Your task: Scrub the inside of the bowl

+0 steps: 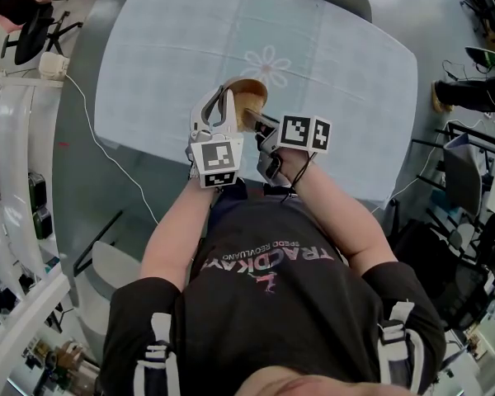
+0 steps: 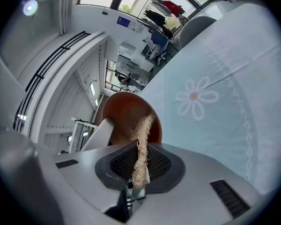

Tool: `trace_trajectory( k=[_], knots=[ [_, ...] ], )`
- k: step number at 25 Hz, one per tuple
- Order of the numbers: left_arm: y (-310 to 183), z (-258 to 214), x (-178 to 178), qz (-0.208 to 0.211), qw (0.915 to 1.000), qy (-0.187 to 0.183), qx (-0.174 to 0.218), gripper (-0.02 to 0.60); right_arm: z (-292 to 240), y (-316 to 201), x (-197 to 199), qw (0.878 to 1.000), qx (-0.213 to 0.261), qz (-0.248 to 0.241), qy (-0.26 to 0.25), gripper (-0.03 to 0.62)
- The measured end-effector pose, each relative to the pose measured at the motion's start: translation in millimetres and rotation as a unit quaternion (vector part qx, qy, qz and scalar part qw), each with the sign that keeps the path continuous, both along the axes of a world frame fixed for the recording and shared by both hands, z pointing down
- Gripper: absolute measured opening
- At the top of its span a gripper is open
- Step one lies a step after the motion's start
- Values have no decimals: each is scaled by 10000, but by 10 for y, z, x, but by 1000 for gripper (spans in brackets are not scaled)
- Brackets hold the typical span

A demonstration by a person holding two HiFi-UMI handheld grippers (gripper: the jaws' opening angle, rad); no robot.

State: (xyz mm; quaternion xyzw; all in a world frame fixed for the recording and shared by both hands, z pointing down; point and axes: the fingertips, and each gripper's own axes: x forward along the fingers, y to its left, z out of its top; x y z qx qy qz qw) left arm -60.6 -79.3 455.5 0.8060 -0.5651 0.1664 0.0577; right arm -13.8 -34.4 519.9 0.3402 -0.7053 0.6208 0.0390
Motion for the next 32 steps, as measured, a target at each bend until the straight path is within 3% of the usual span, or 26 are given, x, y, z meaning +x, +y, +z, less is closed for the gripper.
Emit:
trace_trajectory(
  k=[4,8,11,13,14,16,20,22,23,24,25,26,32],
  knots=[
    [6,22,-17,-7,10000,1,-39,36,22,-5,30,9996,121,-87,219,32],
    [29,84,-23,44,9998,-35,-167,32,87,-73,214,9920,589,-396,1040,32],
    [63,136,16,198,9994,-81,-269,34,79,-163,384,9708,1223,-805,1900,33],
    [89,191,60,333,9987,-101,-363,34,37,-228,448,9476,1704,-1116,2462,32],
    [99,216,82,389,9984,-108,-408,34,4,-257,461,9309,1987,-1303,2775,32],
    [120,270,127,474,9975,-112,-512,34,-93,-300,443,8836,2646,-1741,3449,32],
    [133,304,216,601,9964,-148,-580,32,-298,-320,266,7509,3950,-2706,4548,32],
    [136,306,244,639,9961,-153,-589,29,-319,-283,163,6938,4356,-3073,4842,32],
    [139,305,252,645,9960,-150,-595,28,-316,-262,126,6738,4479,-3200,4929,32],
    [140,302,256,645,9960,-148,-596,28,-311,-249,105,6612,4552,-3278,4981,32],
    [140,301,257,641,9961,-149,-596,28,-306,-247,100,6569,4577,-3303,4999,32],
    [142,303,256,636,9961,-151,-593,28,-303,-255,106,6604,4559,-3282,4984,32],
    [133,295,200,492,9973,-83,-535,28,-309,-368,148,7314,4131,-2800,4648,32]
  ],
)
